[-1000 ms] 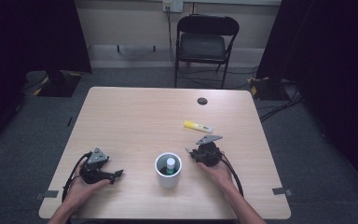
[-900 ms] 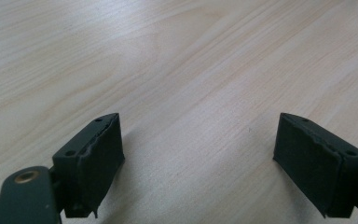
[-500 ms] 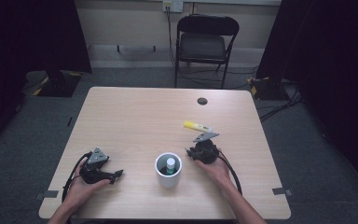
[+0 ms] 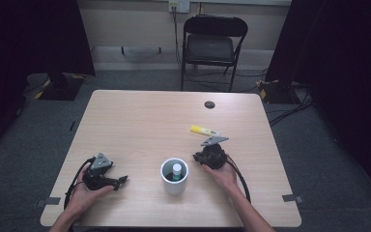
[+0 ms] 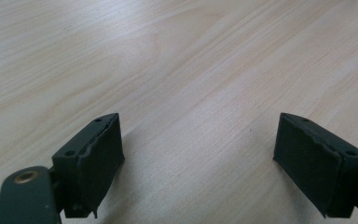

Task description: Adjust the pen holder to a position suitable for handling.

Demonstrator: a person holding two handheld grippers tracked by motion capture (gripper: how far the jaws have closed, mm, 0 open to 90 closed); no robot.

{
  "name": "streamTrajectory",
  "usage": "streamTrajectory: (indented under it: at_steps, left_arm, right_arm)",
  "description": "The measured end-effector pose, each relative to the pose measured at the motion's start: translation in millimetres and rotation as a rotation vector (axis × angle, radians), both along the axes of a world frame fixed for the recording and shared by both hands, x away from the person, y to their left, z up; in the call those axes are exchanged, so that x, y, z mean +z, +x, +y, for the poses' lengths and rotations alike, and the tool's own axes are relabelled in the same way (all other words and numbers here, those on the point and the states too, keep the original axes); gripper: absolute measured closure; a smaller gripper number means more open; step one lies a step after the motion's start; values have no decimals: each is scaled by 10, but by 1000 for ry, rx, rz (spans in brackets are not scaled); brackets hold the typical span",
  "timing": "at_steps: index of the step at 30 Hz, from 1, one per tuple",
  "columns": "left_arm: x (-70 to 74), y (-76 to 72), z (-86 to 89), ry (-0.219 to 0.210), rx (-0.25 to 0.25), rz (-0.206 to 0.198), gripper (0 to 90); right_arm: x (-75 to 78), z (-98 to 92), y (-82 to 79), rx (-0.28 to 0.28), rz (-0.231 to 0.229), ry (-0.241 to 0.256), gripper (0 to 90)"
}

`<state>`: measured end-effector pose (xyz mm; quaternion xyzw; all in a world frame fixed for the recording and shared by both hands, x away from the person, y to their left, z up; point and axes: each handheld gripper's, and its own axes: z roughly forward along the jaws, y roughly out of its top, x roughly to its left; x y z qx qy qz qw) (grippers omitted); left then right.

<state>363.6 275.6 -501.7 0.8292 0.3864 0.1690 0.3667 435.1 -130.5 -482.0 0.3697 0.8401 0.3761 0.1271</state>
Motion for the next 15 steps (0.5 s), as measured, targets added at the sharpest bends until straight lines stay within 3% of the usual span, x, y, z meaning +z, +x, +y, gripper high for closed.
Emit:
streamTrajectory:
  at_steps: [15]
  left_arm:
    - [0, 0, 0, 0, 0, 0, 150]
  right_arm:
    - [418, -252, -115, -33, -99, 184, 806]
